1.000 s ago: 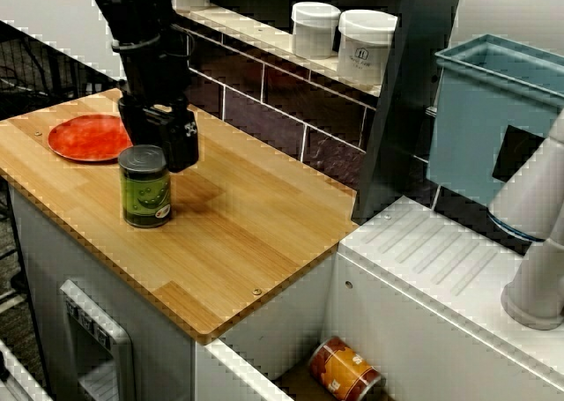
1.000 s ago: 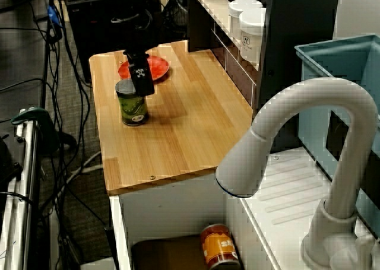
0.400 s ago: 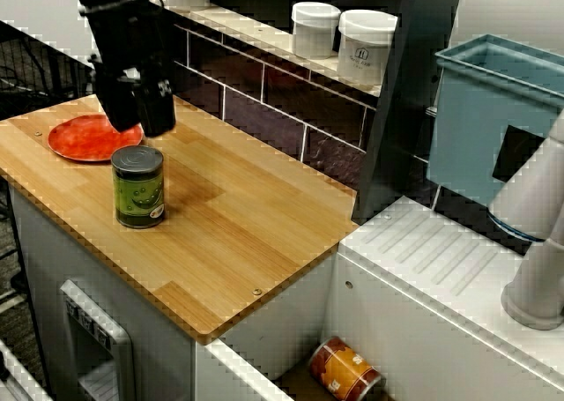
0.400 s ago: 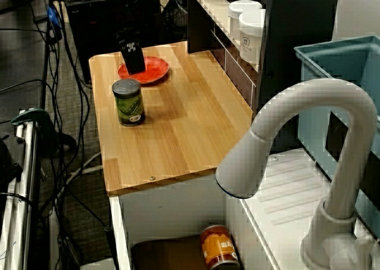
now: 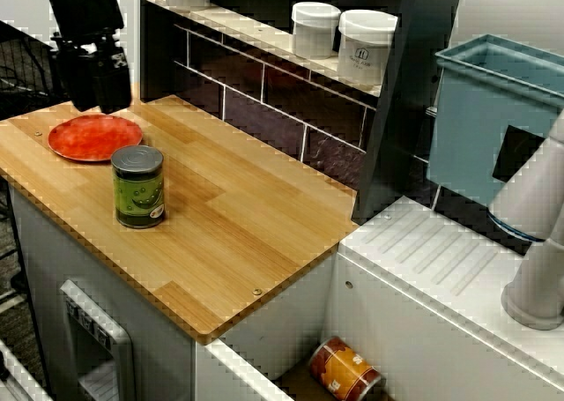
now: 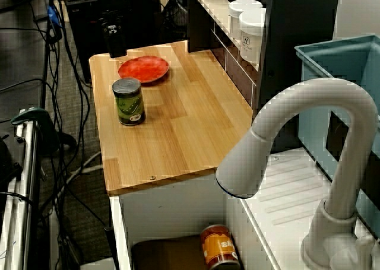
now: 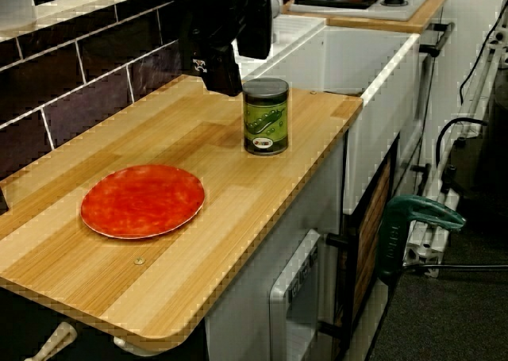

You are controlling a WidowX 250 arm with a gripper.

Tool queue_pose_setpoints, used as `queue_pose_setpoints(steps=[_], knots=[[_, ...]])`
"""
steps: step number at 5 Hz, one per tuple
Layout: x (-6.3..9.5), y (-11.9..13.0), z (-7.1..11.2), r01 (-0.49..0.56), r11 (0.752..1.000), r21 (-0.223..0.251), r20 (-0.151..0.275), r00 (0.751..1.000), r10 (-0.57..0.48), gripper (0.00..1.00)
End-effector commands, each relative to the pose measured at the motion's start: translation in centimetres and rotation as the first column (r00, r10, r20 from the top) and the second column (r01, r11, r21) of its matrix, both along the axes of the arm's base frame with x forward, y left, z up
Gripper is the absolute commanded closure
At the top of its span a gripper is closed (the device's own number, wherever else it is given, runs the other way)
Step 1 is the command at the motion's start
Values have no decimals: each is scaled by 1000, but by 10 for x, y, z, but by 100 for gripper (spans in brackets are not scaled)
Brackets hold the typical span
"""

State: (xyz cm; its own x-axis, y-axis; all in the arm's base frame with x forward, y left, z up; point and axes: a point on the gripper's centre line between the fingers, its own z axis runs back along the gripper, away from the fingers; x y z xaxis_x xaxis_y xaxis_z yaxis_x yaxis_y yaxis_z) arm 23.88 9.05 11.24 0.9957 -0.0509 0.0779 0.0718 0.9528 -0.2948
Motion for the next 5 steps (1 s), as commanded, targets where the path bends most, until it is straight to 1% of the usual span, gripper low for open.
queue_pose_setpoints(steps=[1, 2, 3, 4, 5], knots=[[-16, 6, -10, 391, 907, 158, -18, 919, -394, 0], [-27, -2, -10, 549, 812, 199, 12, 827, -562, 0], [-35, -9, -18, 690, 678, 253, 10, 699, -715, 0], [-36, -13, -23, 783, 563, 265, -1, 584, -812, 0], [-31, -17, -33, 801, 518, 300, -24, 549, -835, 0]])
